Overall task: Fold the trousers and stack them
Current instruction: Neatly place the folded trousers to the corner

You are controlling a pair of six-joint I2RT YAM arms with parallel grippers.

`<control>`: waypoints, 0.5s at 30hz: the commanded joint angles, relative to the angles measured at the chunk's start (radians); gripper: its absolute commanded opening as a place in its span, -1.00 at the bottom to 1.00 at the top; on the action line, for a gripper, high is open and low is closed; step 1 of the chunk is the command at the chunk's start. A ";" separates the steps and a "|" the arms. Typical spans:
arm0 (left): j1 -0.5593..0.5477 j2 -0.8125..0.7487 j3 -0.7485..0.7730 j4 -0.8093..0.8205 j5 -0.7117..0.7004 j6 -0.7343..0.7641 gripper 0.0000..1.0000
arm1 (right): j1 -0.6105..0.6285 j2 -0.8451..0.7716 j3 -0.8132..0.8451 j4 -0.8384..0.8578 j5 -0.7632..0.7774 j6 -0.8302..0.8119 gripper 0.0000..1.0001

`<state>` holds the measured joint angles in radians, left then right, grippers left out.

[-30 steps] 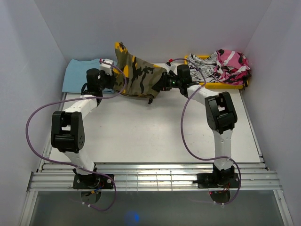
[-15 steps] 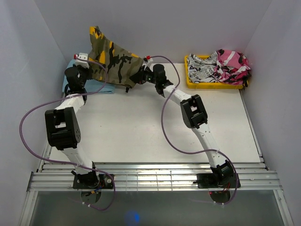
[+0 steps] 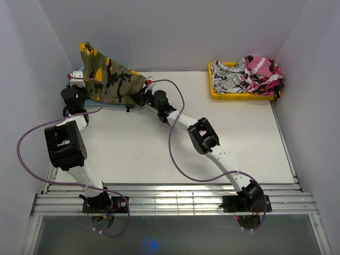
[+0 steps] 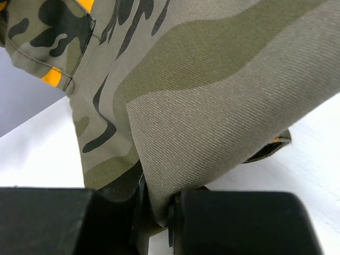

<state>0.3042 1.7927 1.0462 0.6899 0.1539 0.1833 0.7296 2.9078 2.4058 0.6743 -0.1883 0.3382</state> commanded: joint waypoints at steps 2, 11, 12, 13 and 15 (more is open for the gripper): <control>0.012 -0.013 0.041 0.112 -0.071 0.015 -1.00 | -0.032 0.001 0.053 0.130 0.139 -0.051 -0.61; 0.022 0.286 0.371 0.025 -0.235 0.088 -1.00 | -0.171 -0.310 -0.243 0.039 -0.028 -0.057 0.80; 0.021 0.310 0.397 0.013 -0.253 0.093 -1.00 | -0.205 -0.344 -0.279 0.007 -0.084 -0.067 0.80; 0.022 0.344 0.419 -0.004 -0.279 0.096 -1.00 | -0.220 -0.381 -0.356 -0.010 -0.109 -0.077 0.80; 0.023 0.372 0.449 -0.042 -0.301 0.102 -1.00 | -0.261 -0.491 -0.442 -0.030 -0.163 -0.132 0.80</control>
<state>0.3054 2.1838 1.4113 0.6205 -0.0208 0.2420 0.5274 2.6179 2.0323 0.6285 -0.2394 0.2752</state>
